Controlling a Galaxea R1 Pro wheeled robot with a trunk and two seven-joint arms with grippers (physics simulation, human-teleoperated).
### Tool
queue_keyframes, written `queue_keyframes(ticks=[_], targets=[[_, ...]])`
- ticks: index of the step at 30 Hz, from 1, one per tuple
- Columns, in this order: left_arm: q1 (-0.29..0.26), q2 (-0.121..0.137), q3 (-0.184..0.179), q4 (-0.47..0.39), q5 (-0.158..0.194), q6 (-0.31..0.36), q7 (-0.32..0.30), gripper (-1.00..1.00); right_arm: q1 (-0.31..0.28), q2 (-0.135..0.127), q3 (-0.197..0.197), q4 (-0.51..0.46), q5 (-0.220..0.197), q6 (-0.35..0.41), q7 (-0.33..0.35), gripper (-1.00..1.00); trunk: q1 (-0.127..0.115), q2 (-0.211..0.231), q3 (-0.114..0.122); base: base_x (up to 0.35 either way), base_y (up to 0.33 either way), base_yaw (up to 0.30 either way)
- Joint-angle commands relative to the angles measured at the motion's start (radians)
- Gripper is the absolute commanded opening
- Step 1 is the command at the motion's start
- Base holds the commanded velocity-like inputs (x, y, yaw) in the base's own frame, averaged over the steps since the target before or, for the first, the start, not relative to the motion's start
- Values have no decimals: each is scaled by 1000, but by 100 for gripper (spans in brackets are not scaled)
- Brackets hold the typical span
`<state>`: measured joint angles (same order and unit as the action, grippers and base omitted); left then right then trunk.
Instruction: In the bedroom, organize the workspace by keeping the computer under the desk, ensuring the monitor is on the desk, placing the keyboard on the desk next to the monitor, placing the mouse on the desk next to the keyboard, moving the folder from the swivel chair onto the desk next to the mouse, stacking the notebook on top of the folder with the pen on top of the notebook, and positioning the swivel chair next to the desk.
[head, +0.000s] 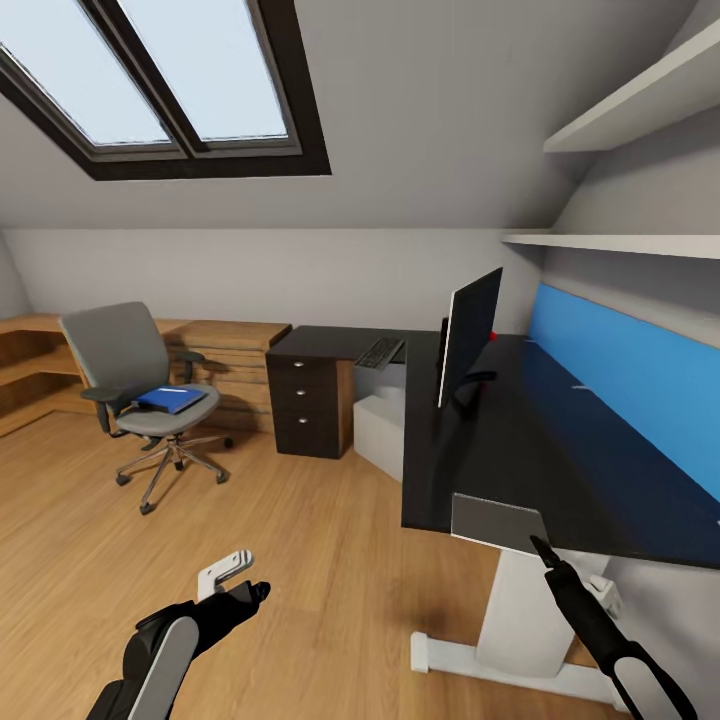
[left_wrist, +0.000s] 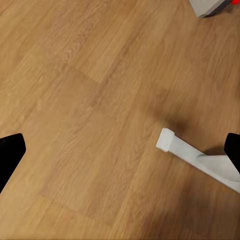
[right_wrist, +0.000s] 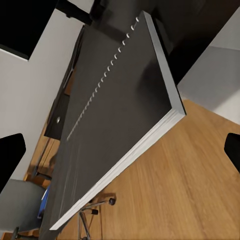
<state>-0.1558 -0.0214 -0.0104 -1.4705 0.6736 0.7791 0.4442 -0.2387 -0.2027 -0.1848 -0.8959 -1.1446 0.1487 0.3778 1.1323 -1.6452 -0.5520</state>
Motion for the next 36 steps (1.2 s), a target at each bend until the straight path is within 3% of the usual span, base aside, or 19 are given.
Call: queue_keyframes(ticks=[1, 36], targets=[[-1, 0, 0, -1, 11, 2, 10, 100, -1, 0, -2, 0, -10, 9, 3, 100, 0, -1, -1, 13, 0, 0], [-1, 1, 1, 1, 11, 2, 11, 100, -1, 0, -2, 0, -10, 12, 4, 100, 0, -1, -1, 33, 0, 0]])
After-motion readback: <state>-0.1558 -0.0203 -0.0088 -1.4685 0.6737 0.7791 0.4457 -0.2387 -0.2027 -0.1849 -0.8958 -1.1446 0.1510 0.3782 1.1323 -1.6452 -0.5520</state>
